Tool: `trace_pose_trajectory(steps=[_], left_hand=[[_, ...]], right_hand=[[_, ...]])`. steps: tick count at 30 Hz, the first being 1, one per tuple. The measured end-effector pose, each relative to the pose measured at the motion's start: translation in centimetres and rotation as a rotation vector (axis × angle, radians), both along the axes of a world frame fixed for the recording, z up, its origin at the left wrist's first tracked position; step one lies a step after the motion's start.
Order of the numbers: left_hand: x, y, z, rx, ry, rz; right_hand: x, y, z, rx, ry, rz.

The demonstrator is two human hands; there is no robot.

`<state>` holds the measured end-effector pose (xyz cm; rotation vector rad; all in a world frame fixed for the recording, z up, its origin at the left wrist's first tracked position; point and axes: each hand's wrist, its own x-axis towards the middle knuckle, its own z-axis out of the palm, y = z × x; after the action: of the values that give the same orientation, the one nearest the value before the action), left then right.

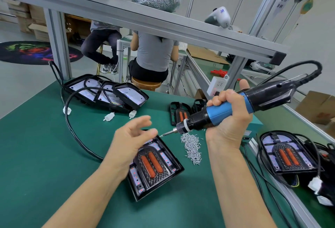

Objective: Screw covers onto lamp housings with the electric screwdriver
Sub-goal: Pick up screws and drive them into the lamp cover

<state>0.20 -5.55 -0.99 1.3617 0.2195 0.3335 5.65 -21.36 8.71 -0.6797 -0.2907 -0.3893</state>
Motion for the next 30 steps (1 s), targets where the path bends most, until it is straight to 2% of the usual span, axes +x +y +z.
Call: trace_pose_trajectory(steps=[2, 4, 7, 9, 15, 21, 30], left_hand=[[0.5, 2.2, -0.6, 0.19, 0.05, 0.215], [0.7, 3.9, -1.4, 0.376, 0.205, 0.252], [1.1, 4.7, -2.2, 0.571, 0.503, 0.009], [1.3, 4.7, -2.1, 0.683, 0.61, -0.108], [2.0, 4.2, -1.8, 0.536, 0.603, -0.108], [2.3, 3.3, -2.7, 0.287, 0.414, -0.031], [2.2, 2.7, -3.0, 0.215, 0.34, -0.009]], right_hand=[[0.3, 0.0, -0.3, -0.021, 0.0, -0.013], [0.5, 0.1, -0.8, -0.049, 0.004, -0.033], [1.0, 0.7, -1.5, -0.089, 0.007, -0.056], [1.4, 1.3, -2.0, -0.124, 0.014, -0.067], [2.1, 2.6, -3.5, -0.193, 0.012, -0.08], [2.7, 3.3, -3.8, -0.258, -0.012, -0.116], [2.9, 3.9, -4.0, -0.314, 0.029, -0.135]])
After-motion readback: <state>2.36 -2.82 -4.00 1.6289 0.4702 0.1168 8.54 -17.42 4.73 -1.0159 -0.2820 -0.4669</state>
